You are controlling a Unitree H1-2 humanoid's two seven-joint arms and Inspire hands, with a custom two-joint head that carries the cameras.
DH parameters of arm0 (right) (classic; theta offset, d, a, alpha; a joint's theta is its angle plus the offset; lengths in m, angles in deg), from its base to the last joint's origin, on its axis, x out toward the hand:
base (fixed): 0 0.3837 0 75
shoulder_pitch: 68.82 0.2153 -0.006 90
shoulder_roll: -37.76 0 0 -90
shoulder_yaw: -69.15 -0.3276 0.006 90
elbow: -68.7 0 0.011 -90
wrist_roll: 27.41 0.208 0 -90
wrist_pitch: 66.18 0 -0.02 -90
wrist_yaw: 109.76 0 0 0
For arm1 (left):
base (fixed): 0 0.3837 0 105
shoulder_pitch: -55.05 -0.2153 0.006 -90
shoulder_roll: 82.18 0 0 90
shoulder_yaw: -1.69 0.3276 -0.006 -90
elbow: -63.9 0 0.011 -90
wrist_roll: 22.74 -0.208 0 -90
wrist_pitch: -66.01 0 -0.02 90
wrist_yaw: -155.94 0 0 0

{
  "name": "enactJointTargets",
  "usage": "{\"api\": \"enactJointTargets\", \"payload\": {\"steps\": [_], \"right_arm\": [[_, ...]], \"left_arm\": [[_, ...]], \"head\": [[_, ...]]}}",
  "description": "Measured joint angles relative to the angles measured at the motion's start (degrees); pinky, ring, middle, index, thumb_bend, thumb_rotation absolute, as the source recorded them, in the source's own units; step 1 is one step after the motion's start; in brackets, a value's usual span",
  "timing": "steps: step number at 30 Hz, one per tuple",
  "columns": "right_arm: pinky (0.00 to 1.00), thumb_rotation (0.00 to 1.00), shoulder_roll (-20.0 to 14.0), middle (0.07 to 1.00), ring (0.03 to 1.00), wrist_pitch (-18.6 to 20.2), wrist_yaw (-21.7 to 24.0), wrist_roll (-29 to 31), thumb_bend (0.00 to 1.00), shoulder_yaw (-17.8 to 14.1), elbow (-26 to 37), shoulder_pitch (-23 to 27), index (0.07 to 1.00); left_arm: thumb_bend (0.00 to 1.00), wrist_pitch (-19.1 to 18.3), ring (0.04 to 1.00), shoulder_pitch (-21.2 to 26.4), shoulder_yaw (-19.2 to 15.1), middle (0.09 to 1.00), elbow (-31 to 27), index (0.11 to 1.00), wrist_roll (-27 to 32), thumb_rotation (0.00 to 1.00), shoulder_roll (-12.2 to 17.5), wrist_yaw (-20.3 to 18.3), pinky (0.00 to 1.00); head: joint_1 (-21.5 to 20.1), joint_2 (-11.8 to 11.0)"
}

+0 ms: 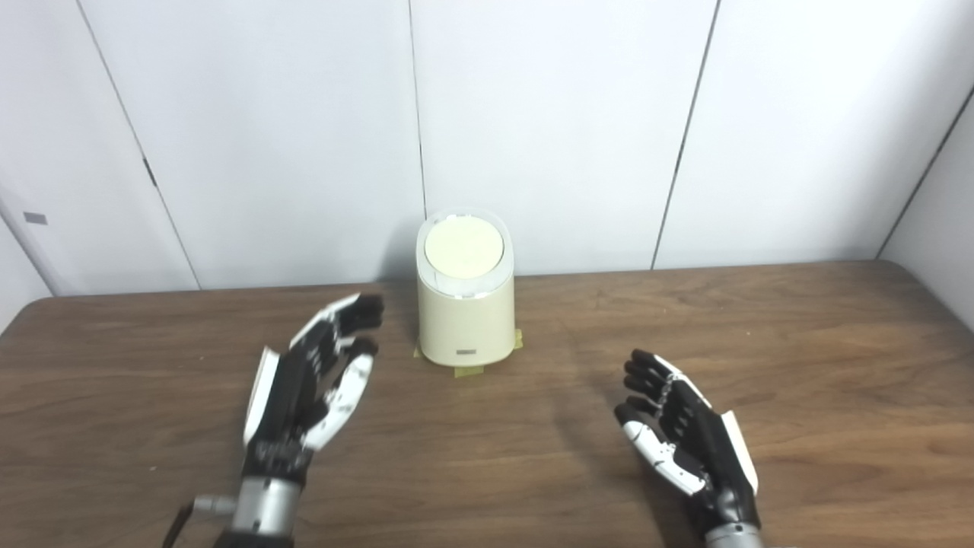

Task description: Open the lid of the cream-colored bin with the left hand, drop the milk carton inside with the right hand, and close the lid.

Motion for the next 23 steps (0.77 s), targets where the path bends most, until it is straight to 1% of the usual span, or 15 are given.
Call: {"api": "enactJointTargets", "payload": {"steps": [1, 3, 5, 8, 11, 12, 14, 15, 16, 17, 19, 21, 23], "right_arm": [[0.76, 0.31, 0.0, 0.811, 0.809, -0.1, 0.0, 0.1, 0.18, -0.2, -0.4, 0.0, 0.805], [0.72, 0.33, 0.0, 0.778, 0.77, -0.2, -0.1, -0.2, 0.21, -0.3, -0.6, 0.0, 0.763], [0.67, 0.26, 0.1, 0.741, 0.727, -0.4, -0.6, -0.9, 0.25, -0.7, -0.6, 0.0, 0.724], [0.65, 0.21, 0.2, 0.732, 0.715, -0.5, -1.4, -1.5, 0.27, -1.3, -0.6, 0.0, 0.71], [0.66, 0.21, 0.5, 0.74, 0.734, 0.6, -1.5, -0.8, 0.28, -1.7, 0.2, 0.1, 0.716], [0.69, 0.21, 0.8, 0.751, 0.751, 1.8, -1.4, 0.5, 0.28, -2.0, 1.0, 0.1, 0.725], [0.74, 0.24, 1.8, 0.765, 0.778, 5.7, -1.1, 4.9, 0.28, -3.0, 3.2, 0.3, 0.745], [0.75, 0.23, 2.3, 0.77, 0.785, 7.2, -1.0, 6.6, 0.27, -3.4, 3.9, 0.4, 0.754], [0.76, 0.2, 2.6, 0.774, 0.791, 8.3, -0.9, 7.9, 0.26, -3.7, 4.3, 0.7, 0.759], [0.77, 0.19, 2.9, 0.777, 0.795, 9.0, -0.9, 9.0, 0.25, -3.9, 4.2, 0.9, 0.762], [0.78, 0.18, 3.0, 0.78, 0.801, 9.2, -0.8, 9.8, 0.25, -4.0, 3.9, 1.0, 0.765], [0.78, 0.16, 3.0, 0.783, 0.801, 9.2, -0.5, 10.1, 0.24, -4.0, 3.2, 1.1, 0.768], [0.76, 0.13, 2.9, 0.785, 0.797, 9.2, -0.4, 9.8, 0.23, -4.0, 3.0, 1.1, 0.772]], "left_arm": [[0.26, -0.3, 0.832, -0.6, -0.3, 0.835, 0.0, 0.812, 0.9, 0.53, 0.2, -0.1, 0.77], [0.26, -1.6, 0.844, -1.4, -0.8, 0.846, -0.1, 0.83, 3.1, 0.55, 0.6, -0.9, 0.79], [0.24, -1.9, 0.85, -2.6, -1.0, 0.853, -0.1, 0.836, 4.9, 0.54, 1.1, -1.8, 0.81], [0.25, -2.0, 0.847, -4.2, -1.3, 0.851, -0.1, 0.829, 6.5, 0.52, 1.6, -2.3, 0.81], [0.25, -2.2, 0.839, -4.8, -2.6, 0.847, -0.1, 0.826, 7.6, 0.49, 1.6, -2.1, 0.79], [0.24, -2.2, 0.838, -4.9, -3.0, 0.848, -0.1, 0.83, 8.0, 0.49, 1.5, -1.8, 0.79], [0.23, -2.2, 0.837, -5.4, -3.7, 0.853, -0.1, 0.836, 8.5, 0.49, 1.3, -1.5, 0.79], [0.23, -2.2, 0.837, -5.7, -3.9, 0.853, 0.0, 0.834, 8.8, 0.49, 1.2, -1.4, 0.79], [0.23, -2.2, 0.837, -5.9, -4.0, 0.851, 0.1, 0.831, 8.9, 0.49, 1.1, -1.3, 0.8], [0.23, -2.1, 0.839, -6.0, -4.0, 0.849, 0.5, 0.83, 9.0, 0.49, 1.0, -1.3, 0.81], [0.23, -2.0, 0.841, -6.1, -4.0, 0.849, 1.7, 0.829, 9.0, 0.48, 0.8, -1.2, 0.82], [0.22, -2.0, 0.833, -6.2, -4.0, 0.844, 2.6, 0.826, 9.1, 0.43, 0.5, -1.2, 0.82], [0.22, -2.0, 0.827, -6.3, -4.1, 0.842, 2.8, 0.823, 9.3, 0.38, 0.1, -1.1, 0.8]], "head": [[0.0, 0.0], [0.3, 0.0], [0.8, -0.2], [0.9, -0.4], [0.7, -0.4], [0.7, -0.4], [0.7, -0.5], [1.0, -0.7], [1.9, -1.7], [2.3, -1.9], [2.6, -2.4], [2.7, -2.5], [2.7, -2.5]]}}
